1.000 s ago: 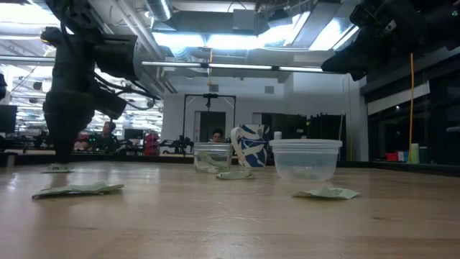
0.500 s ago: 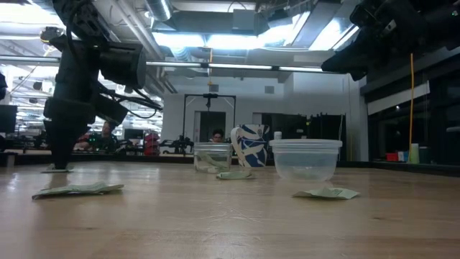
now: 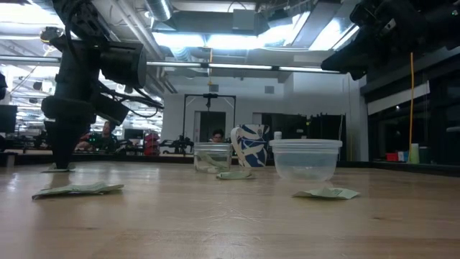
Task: Pick and place Stevia / Truvia into bins
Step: Put the stevia packet into the glass container, then put the stevia packet into the transparent container
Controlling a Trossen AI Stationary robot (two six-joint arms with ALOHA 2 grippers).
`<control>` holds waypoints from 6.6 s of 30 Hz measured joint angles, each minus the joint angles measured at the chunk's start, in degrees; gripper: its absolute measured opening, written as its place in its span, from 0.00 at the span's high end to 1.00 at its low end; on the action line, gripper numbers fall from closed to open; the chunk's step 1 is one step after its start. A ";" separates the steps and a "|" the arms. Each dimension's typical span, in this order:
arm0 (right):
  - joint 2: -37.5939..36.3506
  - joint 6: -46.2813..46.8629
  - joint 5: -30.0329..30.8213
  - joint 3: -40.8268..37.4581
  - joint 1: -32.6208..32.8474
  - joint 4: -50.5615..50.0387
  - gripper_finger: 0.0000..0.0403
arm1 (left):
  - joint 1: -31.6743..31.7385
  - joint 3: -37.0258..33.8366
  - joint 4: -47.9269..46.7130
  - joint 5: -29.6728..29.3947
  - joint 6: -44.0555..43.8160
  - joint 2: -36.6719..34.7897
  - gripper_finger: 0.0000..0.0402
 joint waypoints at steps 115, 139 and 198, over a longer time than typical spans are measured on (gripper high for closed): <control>3.32 -9.05 -0.50 0.98 -0.02 5.99 0.89 | 2.14 10.62 50.79 -5.03 33.49 11.29 0.99; 3.32 -9.05 -0.48 0.98 -0.01 5.96 0.89 | 1.86 10.60 54.07 -4.99 35.91 14.36 0.99; 7.33 2.10 -8.90 0.98 4.09 4.90 0.96 | -6.56 -4.20 55.08 -7.95 37.73 -17.40 1.00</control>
